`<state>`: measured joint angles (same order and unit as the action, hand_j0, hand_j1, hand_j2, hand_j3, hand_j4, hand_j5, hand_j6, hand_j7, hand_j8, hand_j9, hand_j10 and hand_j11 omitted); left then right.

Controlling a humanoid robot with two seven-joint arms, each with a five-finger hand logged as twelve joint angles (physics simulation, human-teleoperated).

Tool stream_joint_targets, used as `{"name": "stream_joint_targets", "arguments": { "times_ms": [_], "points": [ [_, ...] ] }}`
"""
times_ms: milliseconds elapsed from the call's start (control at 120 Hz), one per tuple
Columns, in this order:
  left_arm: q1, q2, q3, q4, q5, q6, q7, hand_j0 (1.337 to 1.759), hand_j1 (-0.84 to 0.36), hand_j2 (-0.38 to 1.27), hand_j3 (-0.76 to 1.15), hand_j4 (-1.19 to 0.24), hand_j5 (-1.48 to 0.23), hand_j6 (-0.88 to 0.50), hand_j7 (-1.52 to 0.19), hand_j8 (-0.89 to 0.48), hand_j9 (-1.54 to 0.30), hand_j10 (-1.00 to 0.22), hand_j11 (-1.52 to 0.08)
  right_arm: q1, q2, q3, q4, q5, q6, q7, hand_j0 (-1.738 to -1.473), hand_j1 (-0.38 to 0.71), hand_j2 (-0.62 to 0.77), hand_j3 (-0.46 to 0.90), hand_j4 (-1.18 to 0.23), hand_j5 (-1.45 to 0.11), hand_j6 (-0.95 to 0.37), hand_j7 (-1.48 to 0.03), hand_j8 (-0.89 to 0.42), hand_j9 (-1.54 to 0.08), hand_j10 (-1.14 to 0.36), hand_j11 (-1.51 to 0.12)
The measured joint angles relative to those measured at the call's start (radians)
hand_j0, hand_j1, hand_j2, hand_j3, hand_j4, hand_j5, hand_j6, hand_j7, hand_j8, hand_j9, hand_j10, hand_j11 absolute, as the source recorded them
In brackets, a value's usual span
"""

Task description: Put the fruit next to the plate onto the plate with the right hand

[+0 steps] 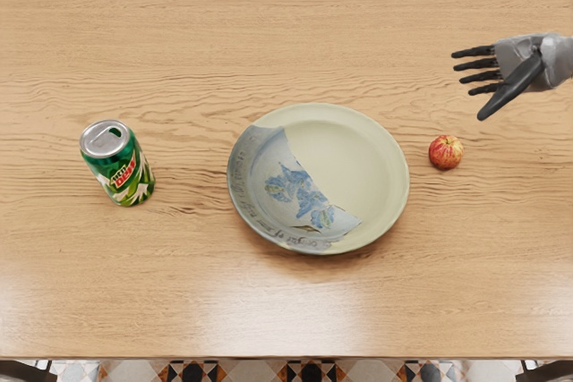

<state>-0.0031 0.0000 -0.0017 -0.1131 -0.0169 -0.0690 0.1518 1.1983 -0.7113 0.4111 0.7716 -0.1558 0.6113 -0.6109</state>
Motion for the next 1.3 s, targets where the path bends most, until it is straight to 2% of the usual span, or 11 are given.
{"name": "stream_joint_targets", "arguments": {
  "times_ms": [175, 233, 300, 367, 400, 450, 533, 642, 800, 1025, 1300],
  "points": [
    [0.0, 0.0, 0.0, 0.0, 0.0, 0.0, 0.0, 1.658, 0.34, 0.0, 0.0, -0.01, -0.01, -0.01, -0.01, -0.01, -0.01, -0.01, -0.01, 0.005, 0.005, 0.015, -0.025, 0.049, 0.0, 0.0, -1.658, -0.35, 0.0, 0.0, 0.0, 0.0, 0.0, 0.0, 0.0, 0.0, 0.0, 0.0],
    [0.0, 0.0, 0.0, 0.0, 0.0, 0.0, 0.0, 1.658, 0.34, 0.0, 0.0, -0.01, -0.01, -0.01, -0.01, -0.01, -0.01, -0.01, -0.01, 0.011, 0.003, 0.012, -0.008, 0.053, 0.0, 0.0, -1.658, -0.35, 0.0, 0.0, 0.0, 0.0, 0.0, 0.0, 0.0, 0.0, 0.0, 0.0],
    [0.0, 0.0, 0.0, 0.0, 0.0, 0.0, 0.0, 1.658, 0.34, 0.0, 0.0, -0.01, -0.01, -0.01, -0.01, -0.01, -0.01, -0.01, -0.01, 0.086, 0.008, -0.064, 0.014, -0.048, 0.0, 0.0, -1.658, -0.35, 0.0, 0.0, 0.0, 0.0, 0.0, 0.0, 0.0, 0.0, 0.0, 0.0],
    [0.0, 0.0, 0.0, 0.0, 0.0, 0.0, 0.0, 1.658, 0.34, 0.0, 0.0, -0.01, -0.01, -0.01, -0.01, -0.01, -0.01, -0.01, -0.01, 0.234, 0.048, -0.289, 0.035, -0.132, -0.003, 0.0, -1.658, -0.35, 0.0, 0.0, 0.0, 0.0, 0.0, 0.0, 0.0, 0.0, 0.0, 0.0],
    [0.0, 0.0, 0.0, 0.0, 0.0, 0.0, 0.0, 1.658, 0.34, 0.0, 0.0, -0.01, -0.01, -0.01, -0.01, -0.01, -0.01, -0.01, -0.01, 0.308, 0.072, -0.405, 0.066, -0.156, -0.038, 0.0, -1.658, -0.35, 0.0, 0.0, 0.0, 0.0, 0.0, 0.0, 0.0, 0.0, 0.0, 0.0],
    [0.0, 0.0, 0.0, 0.0, 0.0, 0.0, 0.0, 1.658, 0.34, 0.0, 0.0, -0.01, -0.01, -0.01, -0.01, -0.01, -0.01, -0.01, -0.01, 0.398, 0.088, -0.539, 0.167, -0.179, -0.168, 0.0, -1.658, -0.35, 0.0, 0.0, 0.0, 0.0, 0.0, 0.0, 0.0, 0.0, 0.0, 0.0],
    [0.0, 0.0, 0.0, 0.0, 0.0, 0.0, 0.0, 1.658, 0.34, 0.0, 0.0, -0.01, -0.01, -0.01, -0.01, -0.01, -0.01, -0.01, -0.01, 0.47, 0.103, -0.689, 0.367, -0.204, -0.43, 0.0, -1.658, -0.35, 0.0, 0.0, 0.0, 0.0, 0.0, 0.0, 0.0, 0.0, 0.0, 0.0],
    [0.0, 0.0, 0.0, 0.0, 0.0, 0.0, 0.0, 1.658, 0.34, 0.0, 0.0, -0.01, -0.01, -0.01, -0.01, -0.01, -0.01, -0.01, -0.01, 0.45, 0.11, -0.791, 0.485, -0.24, -0.68, 0.0, -1.658, -0.35, 0.0, 0.0, 0.0, 0.0, 0.0, 0.0, 0.0, 0.0, 0.0, 0.0],
    [0.0, 0.0, 0.0, 0.0, 0.0, 0.0, 0.0, 1.658, 0.34, 0.0, 0.0, -0.01, -0.01, -0.01, -0.01, -0.01, -0.01, -0.01, -0.01, 0.389, 0.12, -0.854, 0.536, -0.272, -0.841, 0.0, -1.658, -0.28, -0.01, 0.0, -0.06, -0.08, -0.06, -0.08, -0.06, -0.08, -0.06, -0.08],
    [0.0, 0.0, 0.0, 0.0, 0.0, 0.0, 0.0, 1.658, 0.34, 0.0, 0.0, -0.01, -0.01, -0.01, -0.01, -0.01, -0.01, -0.01, -0.01, 0.305, 0.191, -0.863, 0.509, -0.279, -0.94, 0.0, -1.658, -0.18, -0.03, 0.0, -0.15, -0.19, -0.15, -0.19, -0.15, -0.19, -0.15, -0.19],
    [0.0, 0.0, 0.0, 0.0, 0.0, 0.0, 0.0, 1.658, 0.34, 0.0, 0.0, -0.01, -0.01, -0.01, -0.01, -0.01, -0.01, -0.01, -0.01, 0.254, 0.246, -0.842, 0.457, -0.285, -0.986, 0.0, -1.658, -0.07, -0.04, 0.0, -0.23, -0.3, -0.23, -0.3, -0.23, -0.3, -0.23, -0.3]
  ]
}}
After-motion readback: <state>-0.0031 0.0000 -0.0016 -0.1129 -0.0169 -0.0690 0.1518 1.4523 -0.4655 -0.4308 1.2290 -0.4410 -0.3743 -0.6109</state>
